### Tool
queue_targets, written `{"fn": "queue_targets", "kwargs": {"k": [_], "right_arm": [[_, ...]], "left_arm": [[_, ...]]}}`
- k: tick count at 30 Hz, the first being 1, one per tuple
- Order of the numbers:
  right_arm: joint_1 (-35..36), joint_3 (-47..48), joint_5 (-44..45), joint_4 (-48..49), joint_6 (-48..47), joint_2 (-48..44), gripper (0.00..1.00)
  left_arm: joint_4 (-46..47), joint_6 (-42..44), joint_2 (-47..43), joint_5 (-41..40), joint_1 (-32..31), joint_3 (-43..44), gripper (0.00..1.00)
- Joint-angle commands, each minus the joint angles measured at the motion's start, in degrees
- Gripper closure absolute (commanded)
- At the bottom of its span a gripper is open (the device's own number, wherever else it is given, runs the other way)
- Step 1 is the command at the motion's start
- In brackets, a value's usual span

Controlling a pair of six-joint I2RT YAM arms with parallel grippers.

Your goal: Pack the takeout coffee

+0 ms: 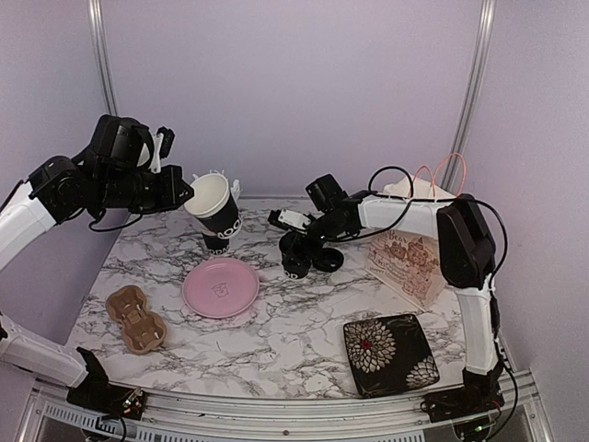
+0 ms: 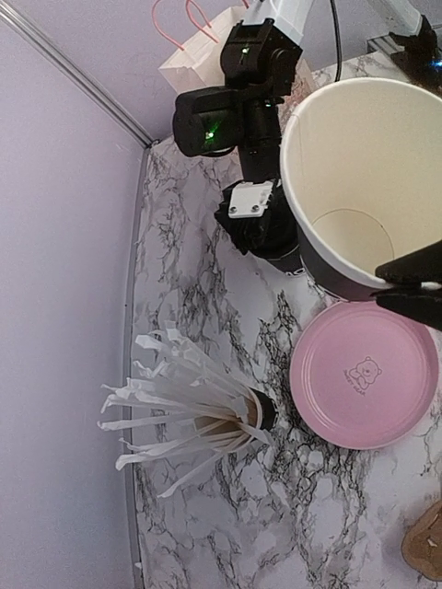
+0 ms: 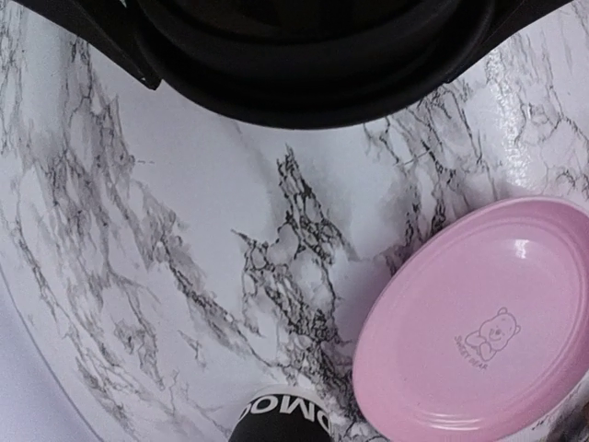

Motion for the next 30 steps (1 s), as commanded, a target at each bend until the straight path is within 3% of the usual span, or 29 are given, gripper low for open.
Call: {"fn": "queue_targets", "kwargs": {"k": [1, 7, 13, 21, 30], "right_arm": [[-1.62, 6.51, -0.83, 1.56, 2.16, 3.29, 0.04], [-1.83, 9.62, -1.47, 1.27, 2.55, 5.78, 0.04], [-1.81, 8.78, -3.34, -0.39, 2.81, 2.39, 0.01], [-1.86, -0.49, -2.23, -1.75, 0.82, -11.32, 0.01], [-2.28, -12.41, 3.18, -3.99, -4.15, -18.69, 0.02]], "left_arm": [[-4.96, 0.97, -2.25, 4.03, -0.13, -2.28, 1.00], [-6.33, 0.89, -3.29, 8.31, -0.15, -5.42, 1.00], [-6.73, 1.64, -3.37, 13.50, -0.23, -7.79, 1.00], [-7.07, 3.10, 0.67, 18.59, -1.24, -9.61, 1.00], [-3.23, 5.09, 8.26, 19.74, -6.06, -10.16, 1.00]]}}
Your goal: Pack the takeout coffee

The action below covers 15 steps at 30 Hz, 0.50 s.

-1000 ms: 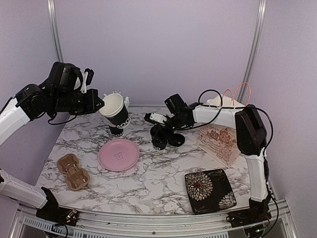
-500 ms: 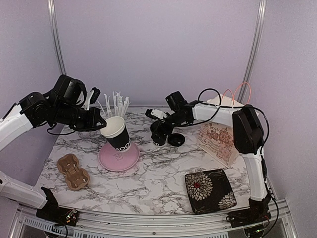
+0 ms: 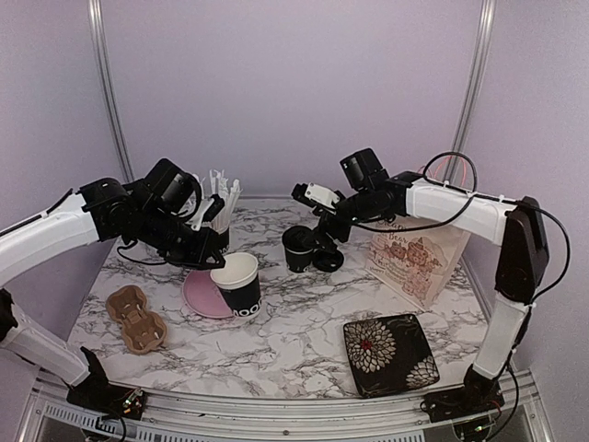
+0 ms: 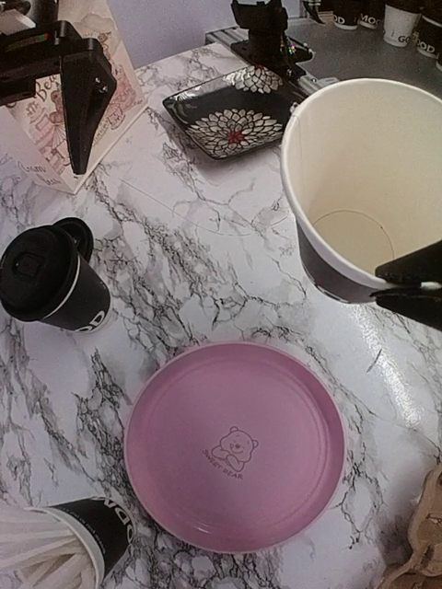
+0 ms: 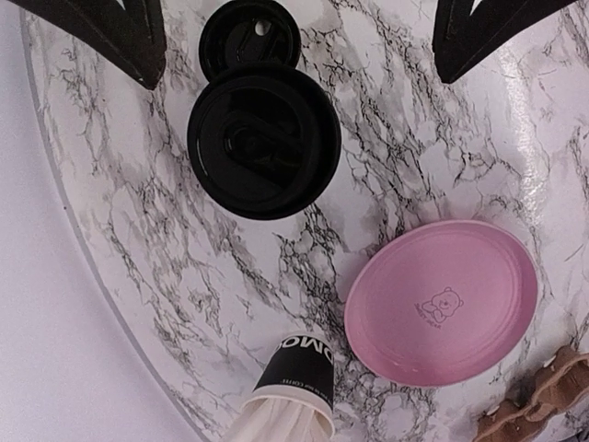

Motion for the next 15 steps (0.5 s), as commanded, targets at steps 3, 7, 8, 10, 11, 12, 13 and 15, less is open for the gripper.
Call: {"fn": "queue_targets", "kwargs": {"k": [3, 7, 8, 10, 11, 12, 13, 15], "right_arm": [[-0.72, -6.46, 8.35, -2.78, -4.80, 0.20, 0.10], [-0.70, -8.14, 12.92, -2.28, -8.98, 1.16, 0.26], [-0.70, -8.57, 13.83, -1.74, -9.91, 1.43, 0.30], [-0.75, -9.52, 15.04, -0.61, -11.67, 1.88, 0.36], [-0.66, -9.96, 15.58, -0.04, -12.75, 2.05, 0.37], [-0.62, -10.51, 16.38, 0.79, -13.78, 2.32, 0.39], [-0.61, -10.94, 17.18, 1.57, -14.67, 2.65, 0.40], [-0.63, -11.45, 18.25, 2.77, -15.97, 3.29, 0.43]], "left_arm": [[5.72, 1.64, 5.51, 2.10, -3.14, -2.07, 1.00], [10.69, 1.71, 9.95, 3.35, -4.28, -3.24, 1.00], [11.32, 1.81, 11.06, 3.25, -4.61, -3.19, 1.00], [12.55, 1.94, 12.74, 3.20, -5.07, -3.03, 1.00], [12.94, 2.02, 13.56, 2.79, -5.33, -2.96, 1.00], [13.23, 2.00, 14.24, 2.24, -5.51, -2.92, 1.00], [13.51, 1.93, 14.89, 1.71, -5.72, -2.80, 1.00], [14.23, 1.96, 15.94, 0.41, -6.21, -2.79, 1.00]]}}
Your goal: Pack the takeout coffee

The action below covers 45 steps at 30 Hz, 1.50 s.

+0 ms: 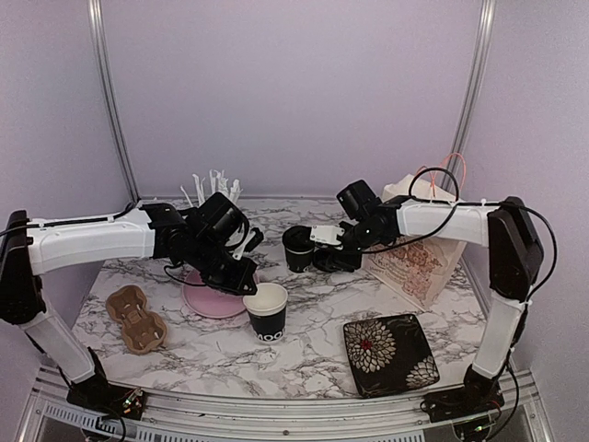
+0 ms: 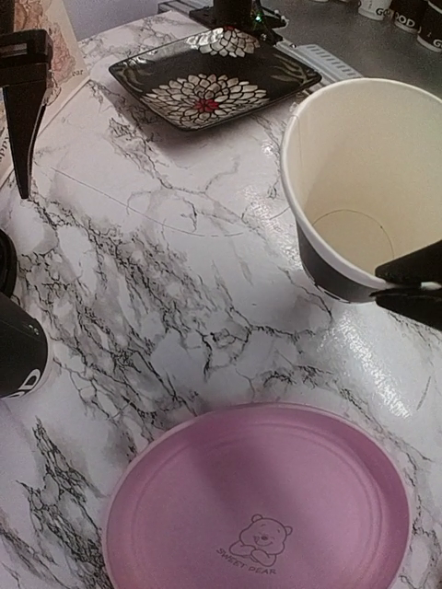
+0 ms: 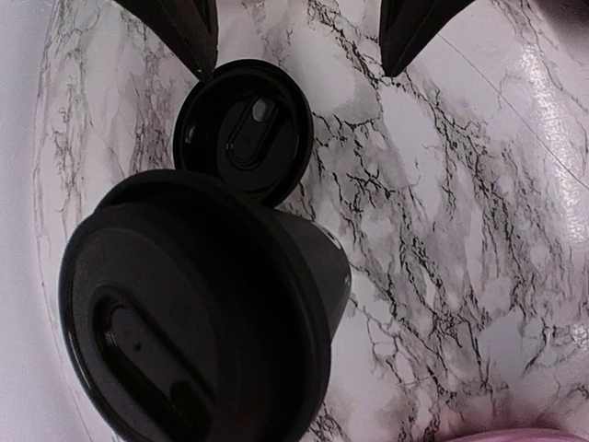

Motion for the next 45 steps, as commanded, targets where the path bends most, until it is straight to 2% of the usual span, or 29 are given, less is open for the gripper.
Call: {"fn": "queue_targets", "kwargs": {"k": [1, 7, 16, 24, 34, 39, 43, 45], "right_arm": [[-0.35, -1.06, 4.91, 3.88, -5.39, 2.22, 0.44], [0.14, -1.96, 6.02, 5.61, -8.50, 4.33, 0.51], [1.47, -3.58, 11.94, 8.59, -10.32, 6.55, 0.54], [1.83, -3.62, 13.36, 10.79, -11.87, 8.39, 0.59], [2.37, -2.38, 13.94, 10.55, -12.39, 10.43, 0.76], [2.37, -2.29, 13.81, 9.91, -11.97, 10.33, 0.91], [2.52, -2.20, 13.34, 8.33, -11.25, 9.72, 0.95], [2.71, -2.35, 12.91, 6.92, -10.41, 8.87, 0.95]], "left_arm": [[4.05, 0.80, 1.75, -2.68, -1.24, 0.07, 1.00], [7.69, 1.19, 3.17, -4.26, -2.40, -0.82, 1.00], [9.03, 3.17, 3.73, -7.10, -4.11, -2.64, 1.00], [9.47, 3.87, 2.38, -7.38, -4.62, -5.58, 1.00], [9.93, 3.72, 0.14, -7.45, -4.97, -6.87, 0.99], [9.89, 3.63, -0.93, -7.27, -4.98, -6.69, 0.95], [9.93, 3.46, -1.62, -7.10, -4.98, -6.71, 0.91], [9.93, 3.39, -2.04, -7.22, -4.98, -6.77, 0.84]]}}
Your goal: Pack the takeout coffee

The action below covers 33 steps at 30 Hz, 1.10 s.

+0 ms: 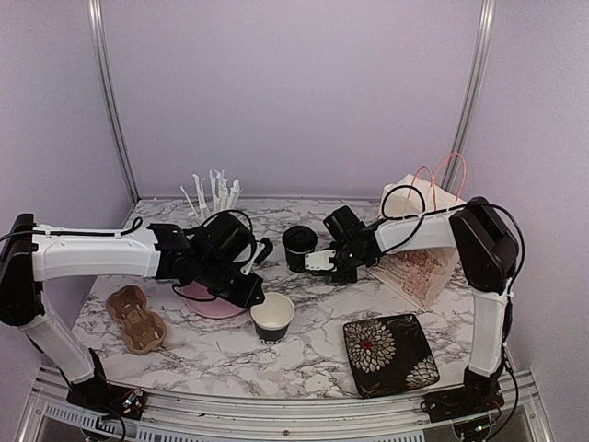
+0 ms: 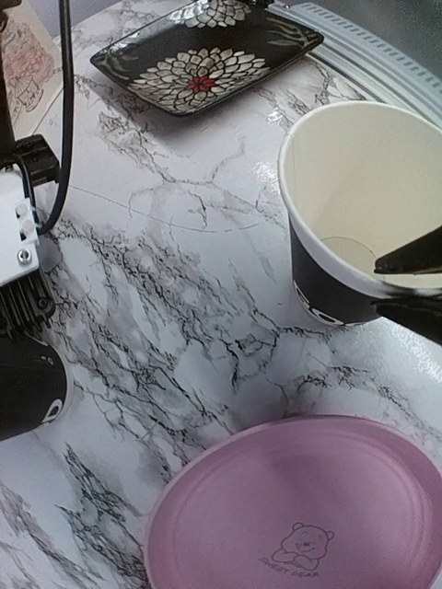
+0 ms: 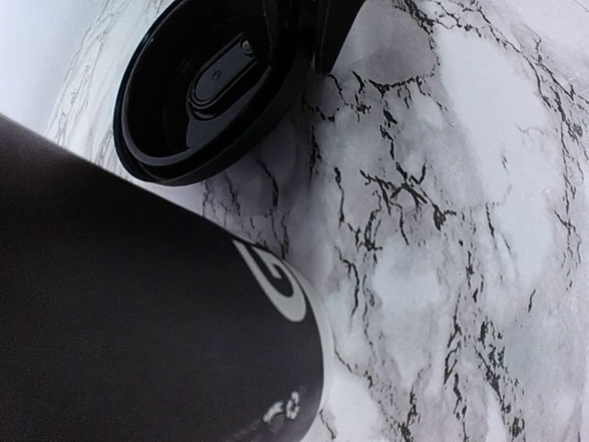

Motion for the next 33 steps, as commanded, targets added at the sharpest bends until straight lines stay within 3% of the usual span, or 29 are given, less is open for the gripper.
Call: {"fn": "queue_targets", "kwargs": {"k": [1, 7, 16, 19, 25, 29, 30, 33], "right_arm": [[0.84, 0.98, -0.60, -3.80, 2.40, -1.08, 0.95], [1.89, 0.07, -7.72, -10.57, 7.63, -7.70, 0.96], [2.22, 7.90, -34.30, -23.80, 16.62, -17.30, 0.99], [2.04, 12.00, -45.79, -25.14, 18.87, -19.49, 1.00], [1.28, 15.73, -65.78, -19.69, 27.09, -23.42, 1.00], [0.41, 16.05, -73.90, -13.70, 35.28, -24.95, 1.00], [0.22, 16.32, -75.78, -12.42, 37.20, -24.89, 1.00], [0.02, 16.13, -79.49, -7.93, 43.13, -24.63, 1.00]], "left_arm": [[-0.31, 0.05, -2.95, -0.60, -0.24, -0.59, 0.78], [-0.36, 0.51, -5.88, -3.22, -0.24, -0.75, 0.52], [6.67, 8.23, -12.83, -8.20, -0.32, 0.61, 0.34], [17.25, 12.66, -16.52, -7.63, -0.32, -2.70, 0.27], [56.10, 24.90, -25.42, -3.79, -1.10, -21.49, 0.20], [64.39, 26.82, -24.90, -3.79, -1.78, -23.72, 0.18], [67.80, 27.14, -24.62, -3.79, -2.52, -24.45, 0.12], [73.79, 29.11, -23.35, -4.76, -4.40, -25.49, 0.06]]}}
